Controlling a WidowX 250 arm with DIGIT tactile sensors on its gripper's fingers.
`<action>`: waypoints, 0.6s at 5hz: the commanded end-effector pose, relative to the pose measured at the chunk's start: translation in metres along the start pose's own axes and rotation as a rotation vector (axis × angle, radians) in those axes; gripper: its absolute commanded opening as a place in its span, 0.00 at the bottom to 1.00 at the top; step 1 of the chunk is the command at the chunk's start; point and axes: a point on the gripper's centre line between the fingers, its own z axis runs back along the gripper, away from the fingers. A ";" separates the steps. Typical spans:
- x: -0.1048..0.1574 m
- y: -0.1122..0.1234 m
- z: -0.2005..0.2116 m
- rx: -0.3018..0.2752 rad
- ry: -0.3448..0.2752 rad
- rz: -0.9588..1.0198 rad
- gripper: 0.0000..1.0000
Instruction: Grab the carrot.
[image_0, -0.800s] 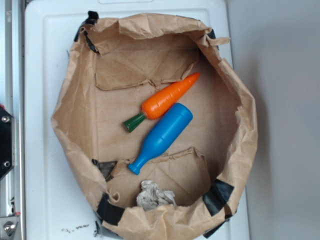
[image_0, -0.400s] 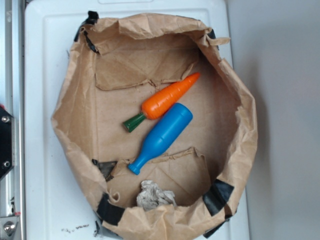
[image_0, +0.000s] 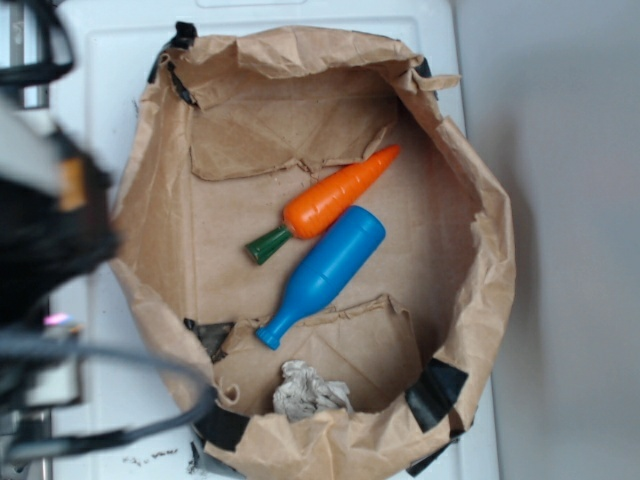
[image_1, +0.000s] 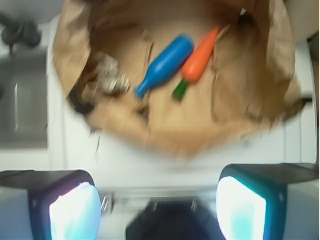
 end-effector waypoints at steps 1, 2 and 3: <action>0.080 0.029 -0.045 0.041 -0.102 -0.054 1.00; 0.093 0.027 -0.071 0.079 -0.092 -0.082 1.00; 0.102 0.019 -0.108 0.115 -0.060 -0.146 1.00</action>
